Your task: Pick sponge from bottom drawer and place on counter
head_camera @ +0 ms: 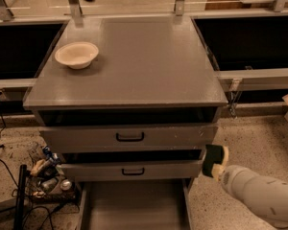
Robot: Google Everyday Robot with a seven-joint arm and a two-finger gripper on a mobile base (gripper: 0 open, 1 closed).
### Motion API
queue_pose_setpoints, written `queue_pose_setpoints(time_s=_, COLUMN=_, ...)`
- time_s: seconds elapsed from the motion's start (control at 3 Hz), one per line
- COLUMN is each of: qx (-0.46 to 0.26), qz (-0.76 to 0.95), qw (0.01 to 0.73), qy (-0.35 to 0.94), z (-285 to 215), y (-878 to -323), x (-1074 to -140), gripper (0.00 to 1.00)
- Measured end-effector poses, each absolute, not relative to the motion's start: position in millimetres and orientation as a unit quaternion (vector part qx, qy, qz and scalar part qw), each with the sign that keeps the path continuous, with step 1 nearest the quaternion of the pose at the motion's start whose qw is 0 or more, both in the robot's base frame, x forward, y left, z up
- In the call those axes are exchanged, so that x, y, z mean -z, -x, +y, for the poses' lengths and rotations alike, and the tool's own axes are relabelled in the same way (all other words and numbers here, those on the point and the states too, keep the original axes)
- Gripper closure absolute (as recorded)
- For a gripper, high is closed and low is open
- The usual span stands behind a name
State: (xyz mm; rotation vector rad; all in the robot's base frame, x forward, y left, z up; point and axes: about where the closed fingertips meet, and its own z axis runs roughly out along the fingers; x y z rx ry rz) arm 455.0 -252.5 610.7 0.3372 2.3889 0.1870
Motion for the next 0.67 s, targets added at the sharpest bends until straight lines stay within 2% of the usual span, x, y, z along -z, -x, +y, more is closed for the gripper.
queue_pose_setpoints(time_s=0.33, qx=-0.059, qz=0.899, qw=0.413, qy=-0.136, z=-281, y=-456, x=-657, gripper=1.00)
queue_pose_setpoints(time_s=0.67, qx=-0.054, qz=0.874, qw=0.468, qy=-0.122, z=-282, y=-446, x=-713, gripper=1.00)
